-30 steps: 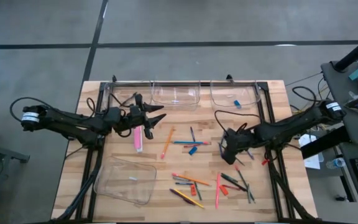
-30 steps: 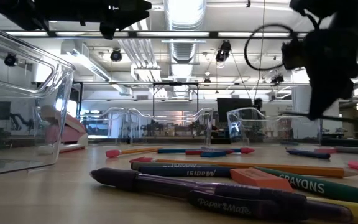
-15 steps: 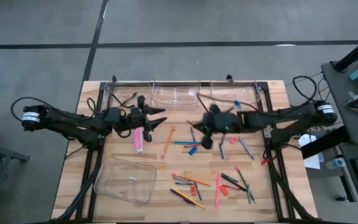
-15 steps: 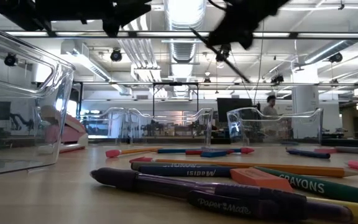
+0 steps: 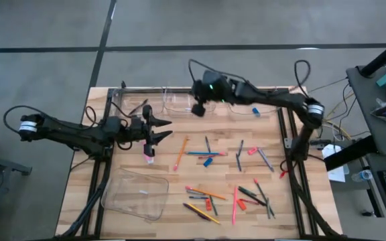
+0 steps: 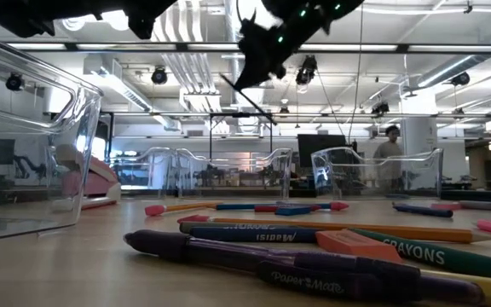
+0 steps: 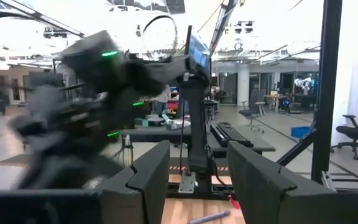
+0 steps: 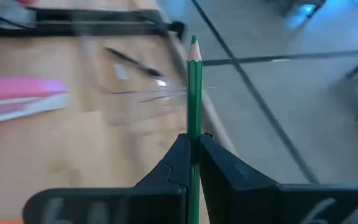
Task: Sort crayons/erasers/pens/pencils in bins
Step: Put the green pencil into the top middle transparent bin, then put the blue crayon into the bottom left transparent bin
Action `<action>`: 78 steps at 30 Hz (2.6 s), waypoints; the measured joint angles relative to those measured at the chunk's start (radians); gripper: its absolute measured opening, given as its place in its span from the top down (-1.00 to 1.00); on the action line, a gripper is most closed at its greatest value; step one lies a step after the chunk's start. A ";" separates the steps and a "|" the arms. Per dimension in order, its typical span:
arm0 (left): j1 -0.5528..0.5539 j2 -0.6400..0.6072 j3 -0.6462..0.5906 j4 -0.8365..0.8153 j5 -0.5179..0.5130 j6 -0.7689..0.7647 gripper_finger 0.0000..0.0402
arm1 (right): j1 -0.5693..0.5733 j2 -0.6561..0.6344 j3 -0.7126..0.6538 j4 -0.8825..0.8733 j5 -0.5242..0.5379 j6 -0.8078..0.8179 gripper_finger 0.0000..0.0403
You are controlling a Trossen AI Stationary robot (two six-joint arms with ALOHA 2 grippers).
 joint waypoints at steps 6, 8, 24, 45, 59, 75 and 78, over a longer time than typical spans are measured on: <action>0.000 0.014 0.000 -0.001 0.000 0.007 0.27 | -0.135 0.150 0.155 -0.093 -0.085 0.003 0.90; 0.000 0.016 0.002 -0.001 0.000 0.007 0.27 | -0.160 0.188 0.206 -0.158 -0.107 0.034 0.80; 0.002 0.016 0.030 0.021 -0.002 0.026 0.27 | -0.078 0.267 0.552 -1.015 -0.126 0.128 -0.04; 0.003 0.023 0.026 0.025 -0.006 0.027 0.27 | 0.233 -0.508 -0.564 -0.553 -0.071 0.670 0.03; 0.003 0.034 0.023 0.020 -0.006 0.025 0.27 | 0.462 -0.574 -0.899 -0.258 -0.039 0.940 0.04; 0.003 0.076 0.024 0.042 -0.006 -0.001 0.27 | 0.616 -0.314 -0.878 -0.210 0.029 1.102 0.04; 0.002 0.076 0.024 0.041 -0.006 -0.002 0.27 | 0.633 -0.265 -0.875 -0.180 0.016 1.101 0.04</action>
